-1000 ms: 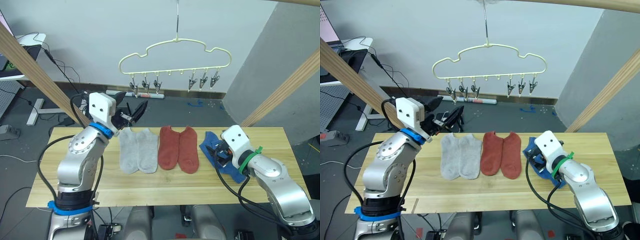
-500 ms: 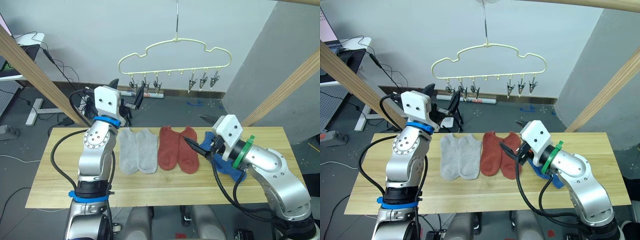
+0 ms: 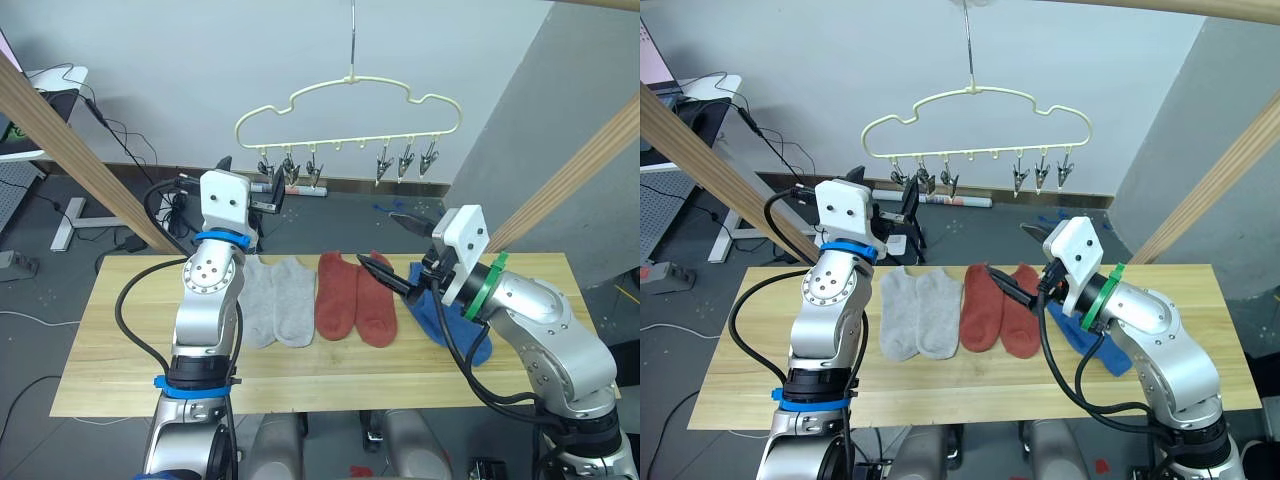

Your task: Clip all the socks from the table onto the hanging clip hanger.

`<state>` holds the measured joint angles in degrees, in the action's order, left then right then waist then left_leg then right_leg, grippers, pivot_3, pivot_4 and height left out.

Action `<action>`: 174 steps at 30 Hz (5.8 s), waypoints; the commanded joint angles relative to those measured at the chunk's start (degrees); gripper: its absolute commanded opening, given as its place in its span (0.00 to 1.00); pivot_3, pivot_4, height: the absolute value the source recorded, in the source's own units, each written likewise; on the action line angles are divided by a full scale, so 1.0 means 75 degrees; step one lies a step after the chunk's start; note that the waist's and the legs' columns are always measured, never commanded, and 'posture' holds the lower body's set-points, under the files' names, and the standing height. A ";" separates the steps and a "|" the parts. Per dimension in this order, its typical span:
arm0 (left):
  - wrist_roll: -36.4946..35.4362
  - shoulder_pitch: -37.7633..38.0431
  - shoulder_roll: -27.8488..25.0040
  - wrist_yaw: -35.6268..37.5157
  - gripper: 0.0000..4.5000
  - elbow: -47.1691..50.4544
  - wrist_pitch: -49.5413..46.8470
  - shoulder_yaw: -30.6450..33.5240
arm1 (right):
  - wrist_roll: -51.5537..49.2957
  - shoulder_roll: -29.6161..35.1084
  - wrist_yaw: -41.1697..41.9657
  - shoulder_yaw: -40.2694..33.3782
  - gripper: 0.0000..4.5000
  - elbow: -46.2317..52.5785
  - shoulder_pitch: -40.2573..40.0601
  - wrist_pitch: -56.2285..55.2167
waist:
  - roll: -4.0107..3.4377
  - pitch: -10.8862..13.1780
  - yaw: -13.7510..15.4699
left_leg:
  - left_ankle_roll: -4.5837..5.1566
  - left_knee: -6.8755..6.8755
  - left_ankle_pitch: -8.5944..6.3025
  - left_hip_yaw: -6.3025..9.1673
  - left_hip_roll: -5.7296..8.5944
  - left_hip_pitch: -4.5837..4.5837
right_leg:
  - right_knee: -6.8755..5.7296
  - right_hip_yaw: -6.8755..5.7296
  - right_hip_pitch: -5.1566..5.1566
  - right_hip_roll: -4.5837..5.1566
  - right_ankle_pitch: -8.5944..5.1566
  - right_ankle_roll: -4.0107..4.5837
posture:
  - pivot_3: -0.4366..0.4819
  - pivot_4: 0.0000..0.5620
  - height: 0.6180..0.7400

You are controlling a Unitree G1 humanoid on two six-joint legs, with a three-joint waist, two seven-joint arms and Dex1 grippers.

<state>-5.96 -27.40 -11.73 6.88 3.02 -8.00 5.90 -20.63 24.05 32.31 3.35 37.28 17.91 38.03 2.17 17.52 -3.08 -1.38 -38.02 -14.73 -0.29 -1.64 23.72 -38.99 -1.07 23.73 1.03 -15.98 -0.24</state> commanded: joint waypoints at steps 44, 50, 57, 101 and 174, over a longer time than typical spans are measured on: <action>0.0188 0.0048 0.0320 -0.0341 0.53 0.0329 0.0096 -0.0030 | -0.0194 0.0277 -0.0163 -0.0019 1.00 0.0107 -0.0039 -0.0485 | 0.0000 0.0006 -0.0014 | 0.0000 0.0000 0.0001 0.0005 0.0001 0.0006 | 0.0003 -0.0007 0.0001 0.0001 -0.0001 -0.0001 | 0.33 0.59 1.00; 0.0019 -0.0213 0.0445 -0.0374 0.53 0.0048 0.0158 -0.0004 | -0.0194 0.0294 -0.0153 -0.0034 1.00 0.0090 -0.0008 -0.0475 | 0.0000 0.0008 -0.0015 | 0.0000 0.0002 0.0000 0.0005 0.0000 0.0006 | 0.0005 -0.0007 0.0001 0.0001 -0.0001 -0.0001 | 0.32 0.60 1.00; -0.0019 -0.0312 0.0478 -0.0314 0.53 -0.0020 0.0193 -0.0060 | -0.0211 0.0282 -0.0171 -0.0045 1.00 0.0088 0.0007 -0.0449 | 0.0000 0.0009 -0.0017 | 0.0000 0.0002 0.0000 0.0005 0.0001 0.0006 | 0.0005 -0.0007 0.0001 0.0001 -0.0001 -0.0001 | 0.32 0.60 1.00; -0.0214 -0.0189 -0.0094 0.0368 0.00 0.0384 -0.0378 0.0059 | 0.2002 -0.1292 -0.2833 -0.0859 0.71 -0.4749 -0.1724 -0.2266 | -0.0032 0.0030 -0.0012 | -0.0007 0.0013 0.0004 -0.0018 -0.0001 0.0000 | 0.0003 0.0014 0.0009 0.0000 -0.0012 -0.0021 | 0.35 0.60 1.00; -0.4551 -0.0334 -0.0817 0.1210 0.00 0.1863 -0.4566 0.1220 | 0.0618 -0.4162 -0.1430 0.0755 0.01 -0.4762 0.2256 -0.1687 | -0.0051 0.0060 0.0039 | -0.0039 0.0011 0.0021 -0.0016 -0.0005 0.0028 | -0.0004 0.0015 0.0045 0.0002 0.0000 -0.0002 | 0.40 0.55 1.00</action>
<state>-38.77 -30.30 -17.53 15.73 14.09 -42.11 14.47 -14.76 -6.11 21.15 9.15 -0.14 33.38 26.87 1.79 17.97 -2.78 -1.67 -37.95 -14.57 -0.41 -1.68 23.94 -39.02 -0.95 24.06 1.04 -15.98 -0.25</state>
